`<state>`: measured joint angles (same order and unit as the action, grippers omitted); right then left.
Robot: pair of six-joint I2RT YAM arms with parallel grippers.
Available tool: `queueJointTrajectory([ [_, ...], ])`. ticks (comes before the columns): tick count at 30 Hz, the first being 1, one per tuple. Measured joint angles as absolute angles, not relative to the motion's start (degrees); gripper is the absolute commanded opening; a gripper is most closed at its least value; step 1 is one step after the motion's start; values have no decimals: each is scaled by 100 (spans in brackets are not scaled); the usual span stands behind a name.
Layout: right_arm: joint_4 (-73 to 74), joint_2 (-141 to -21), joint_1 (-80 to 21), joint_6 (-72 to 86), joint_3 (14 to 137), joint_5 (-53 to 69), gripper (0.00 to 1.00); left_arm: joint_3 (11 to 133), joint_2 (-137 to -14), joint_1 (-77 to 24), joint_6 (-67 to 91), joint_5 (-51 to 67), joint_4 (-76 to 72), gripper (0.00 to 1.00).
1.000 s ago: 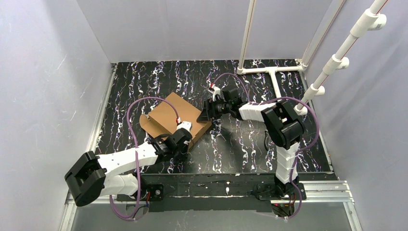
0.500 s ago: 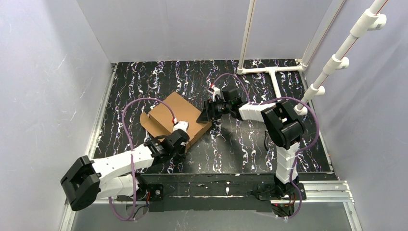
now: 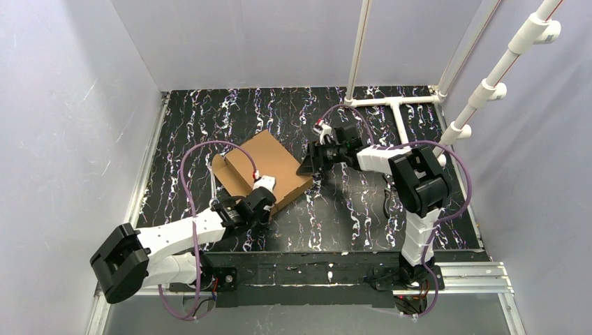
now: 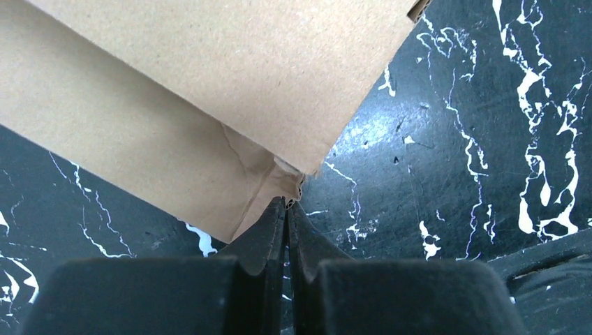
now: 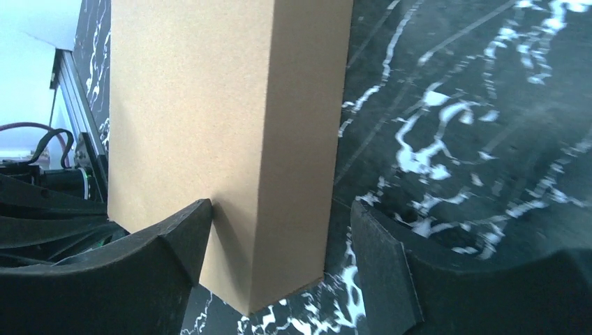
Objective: Fold the paper box
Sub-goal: Close the paper box at the center of the board.
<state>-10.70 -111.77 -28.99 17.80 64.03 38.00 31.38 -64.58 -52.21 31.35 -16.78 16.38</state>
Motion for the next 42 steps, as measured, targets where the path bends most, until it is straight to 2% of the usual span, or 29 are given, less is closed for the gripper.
queueJointTrajectory([
  [9,-980,-11098,-2519,1706,6326,3918,80,3533,-6764,-5190,2241,-1704,1542,0],
  [17,-482,-10510,-2320,672,6326,3780,92,3330,-6532,-4963,1667,-1389,1125,0],
  [20,-180,-10119,-2211,-259,6342,3964,97,3236,-6534,-4884,1555,-1288,1031,0],
  [23,276,-9762,-2200,-1645,6366,4418,98,3234,-6536,-4869,1367,-1179,906,0],
  [26,738,-9502,-2248,-3260,6309,4987,98,3236,-6587,-4869,1175,-1068,760,0],
  [29,1732,-9443,-2401,-5522,6287,5358,98,3236,-6689,-4869,1048,-972,659,0],
  [31,2399,-9526,-2571,-6775,6287,5474,97,3236,-6729,-4869,1002,-934,615,0],
  [34,2902,-9692,-2862,-7918,6287,5551,86,3236,-6729,-4869,980,-934,569,0],
  [42,2265,-9915,-3236,-7996,6285,5096,75,3227,-6689,-4869,913,-1063,445,0],
])
